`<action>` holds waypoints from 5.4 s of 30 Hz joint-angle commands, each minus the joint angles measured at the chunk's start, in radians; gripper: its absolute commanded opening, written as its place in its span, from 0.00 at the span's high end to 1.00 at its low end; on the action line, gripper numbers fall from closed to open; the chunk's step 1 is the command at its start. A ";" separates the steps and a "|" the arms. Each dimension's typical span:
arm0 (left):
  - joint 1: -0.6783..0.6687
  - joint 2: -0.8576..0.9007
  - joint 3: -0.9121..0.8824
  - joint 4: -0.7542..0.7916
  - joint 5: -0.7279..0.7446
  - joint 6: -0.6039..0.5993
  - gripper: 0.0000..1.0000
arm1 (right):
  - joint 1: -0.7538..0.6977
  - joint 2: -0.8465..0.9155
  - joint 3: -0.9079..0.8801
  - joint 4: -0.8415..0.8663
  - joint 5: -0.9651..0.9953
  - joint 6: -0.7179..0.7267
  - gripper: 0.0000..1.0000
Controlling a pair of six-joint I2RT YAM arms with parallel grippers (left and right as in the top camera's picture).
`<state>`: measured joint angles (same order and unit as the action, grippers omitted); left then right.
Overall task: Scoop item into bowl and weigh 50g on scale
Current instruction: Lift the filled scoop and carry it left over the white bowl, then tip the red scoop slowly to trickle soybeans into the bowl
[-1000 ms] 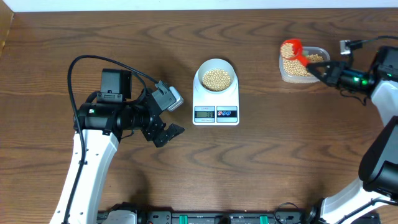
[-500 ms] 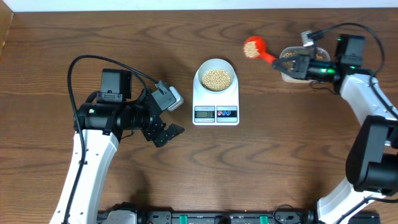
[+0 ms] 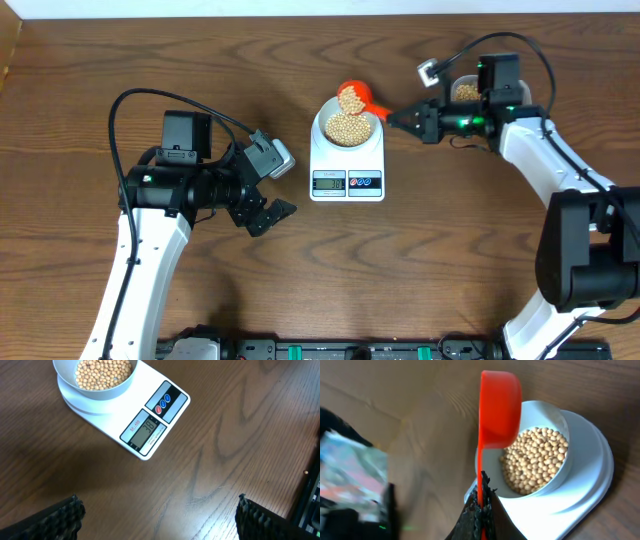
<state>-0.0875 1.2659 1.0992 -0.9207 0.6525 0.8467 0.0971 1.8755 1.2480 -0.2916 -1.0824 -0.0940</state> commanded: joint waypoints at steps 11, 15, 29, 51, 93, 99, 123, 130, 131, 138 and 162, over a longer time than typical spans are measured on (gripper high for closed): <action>0.004 -0.011 0.024 -0.006 0.006 0.016 0.01 | 0.023 0.008 -0.001 -0.038 0.152 -0.397 0.99; 0.004 -0.011 0.024 -0.006 0.006 0.016 0.01 | 0.023 0.008 -0.001 -0.036 0.161 -0.420 0.99; 0.004 -0.011 0.024 -0.006 0.006 0.016 0.01 | 0.023 0.008 -0.001 -0.029 0.161 -0.489 0.99; 0.004 -0.011 0.024 -0.006 0.006 0.016 0.01 | 0.023 0.008 -0.001 0.011 0.161 -0.492 0.99; 0.004 -0.011 0.024 -0.006 0.006 0.016 0.01 | 0.023 0.008 -0.001 0.011 0.182 -0.536 0.99; 0.004 -0.011 0.024 -0.006 0.006 0.016 0.01 | 0.023 0.000 -0.001 0.012 0.174 -0.536 0.99; 0.004 -0.011 0.024 -0.006 0.006 0.016 0.01 | 0.023 0.000 -0.001 0.004 0.175 -0.535 0.99; 0.004 -0.011 0.024 -0.006 0.006 0.016 0.02 | 0.023 0.000 -0.001 0.004 0.175 -0.535 0.99; 0.004 -0.011 0.024 -0.006 0.006 0.016 0.01 | 0.023 0.000 -0.001 0.004 0.175 -0.535 0.99; 0.004 -0.011 0.024 -0.006 0.006 0.016 0.01 | 0.023 0.000 -0.001 0.004 0.175 -0.535 0.99; 0.004 -0.011 0.024 -0.006 0.006 0.016 0.01 | 0.023 0.000 -0.001 0.012 0.175 -0.479 0.99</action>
<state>-0.0875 1.2659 1.0992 -0.9207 0.6525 0.8467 0.1139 1.8755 1.2480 -0.2840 -0.8890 -0.5880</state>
